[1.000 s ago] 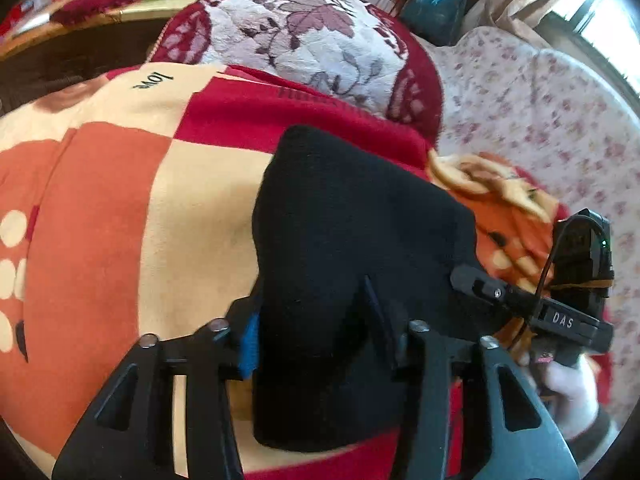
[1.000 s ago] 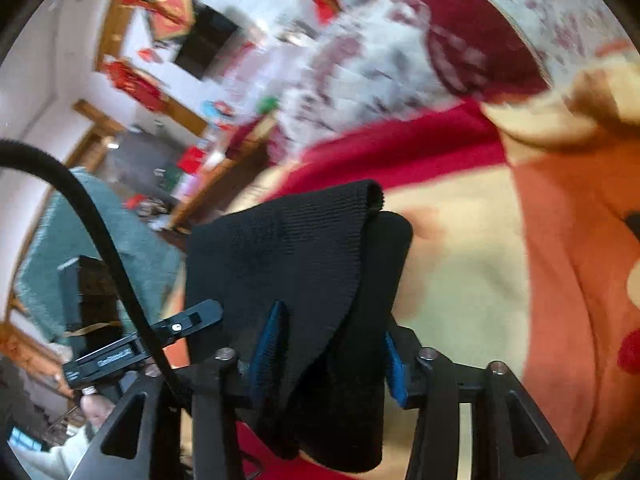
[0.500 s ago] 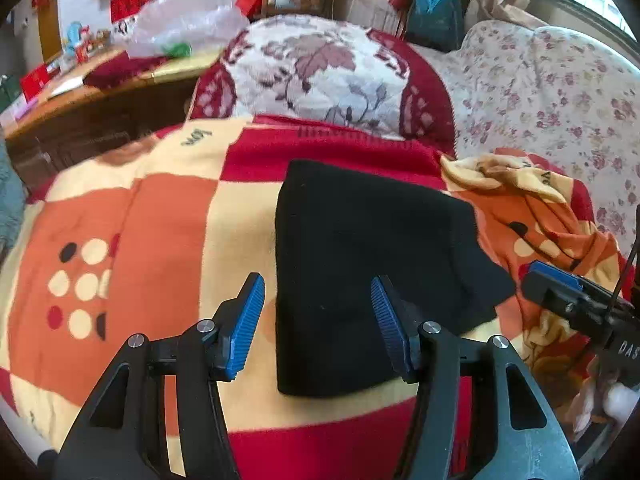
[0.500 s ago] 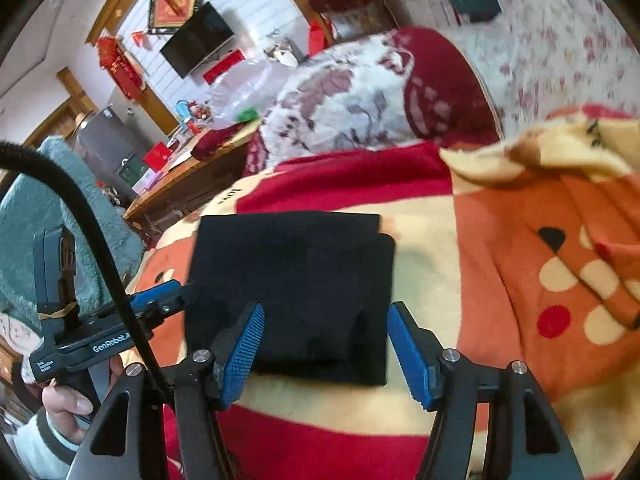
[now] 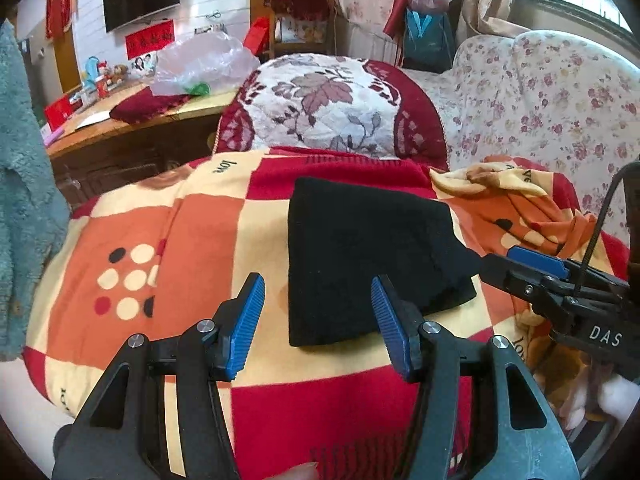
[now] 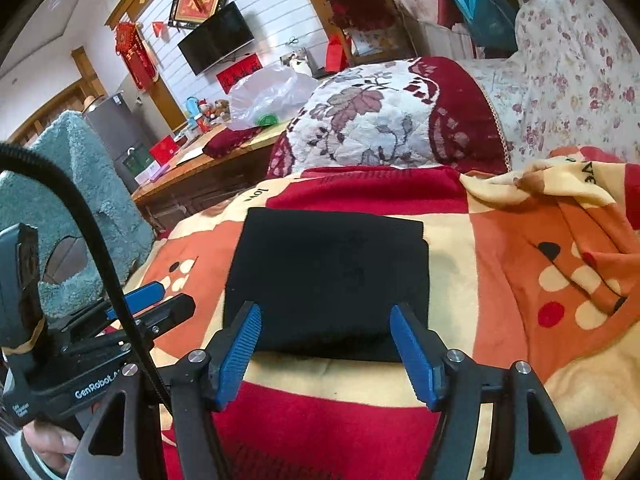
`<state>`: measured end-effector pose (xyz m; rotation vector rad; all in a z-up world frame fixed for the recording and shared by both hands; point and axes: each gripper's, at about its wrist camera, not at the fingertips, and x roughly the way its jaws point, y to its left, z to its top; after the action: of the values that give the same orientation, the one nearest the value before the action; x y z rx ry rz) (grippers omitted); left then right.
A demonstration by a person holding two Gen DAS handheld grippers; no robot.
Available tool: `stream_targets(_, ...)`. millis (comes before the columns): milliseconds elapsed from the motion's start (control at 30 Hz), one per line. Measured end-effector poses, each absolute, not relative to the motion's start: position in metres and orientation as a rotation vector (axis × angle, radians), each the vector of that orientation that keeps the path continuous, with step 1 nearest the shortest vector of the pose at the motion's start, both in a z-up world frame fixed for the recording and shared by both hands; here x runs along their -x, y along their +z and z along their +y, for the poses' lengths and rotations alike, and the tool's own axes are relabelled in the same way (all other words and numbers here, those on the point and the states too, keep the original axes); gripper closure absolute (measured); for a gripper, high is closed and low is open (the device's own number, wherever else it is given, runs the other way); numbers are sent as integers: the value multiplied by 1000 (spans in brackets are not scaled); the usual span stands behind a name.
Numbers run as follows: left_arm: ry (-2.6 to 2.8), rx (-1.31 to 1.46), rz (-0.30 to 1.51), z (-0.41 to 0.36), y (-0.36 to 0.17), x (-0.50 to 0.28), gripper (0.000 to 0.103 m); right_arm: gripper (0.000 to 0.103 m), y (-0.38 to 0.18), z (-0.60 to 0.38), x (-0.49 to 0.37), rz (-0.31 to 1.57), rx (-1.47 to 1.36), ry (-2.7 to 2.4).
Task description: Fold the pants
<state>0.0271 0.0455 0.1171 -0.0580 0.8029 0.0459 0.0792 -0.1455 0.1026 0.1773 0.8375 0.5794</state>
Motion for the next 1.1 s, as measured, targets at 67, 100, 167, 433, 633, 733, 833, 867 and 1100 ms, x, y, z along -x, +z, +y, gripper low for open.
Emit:
stream_targets(67,42,69,796,46,120,-23,48,38,106,-145,-77,833,-179,582)
stream_targets(100,42,73,792,46,121,-21,48,38,108,-145,-75,830,-180,581)
stream_targets(167,45,80,787,46,124,-19,48,37,111,-145,-74,824,-182,584)
stream_targets(433,37,88,778,42,128,-17,48,37,115,-146,-69,821,-178,586)
stream_targets(633,36,89,780,41,128,-17,48,37,113,-141,-69,831,-166,594)
stream_targets(733,36,91,781,41,127,-18,48,37,113,-140,-68,834,-165,595)
stream_targets(833,35,91,782,41,127,-18,48,37,112,-139,-68,836,-169,596)
stream_targets(867,34,91,783,40,127,-18,48,37,112,-139,-68,836,-169,596)
stream_targets(1100,31,92,791,39,123,-21,48,37,111,-139,-68,838,-170,595)
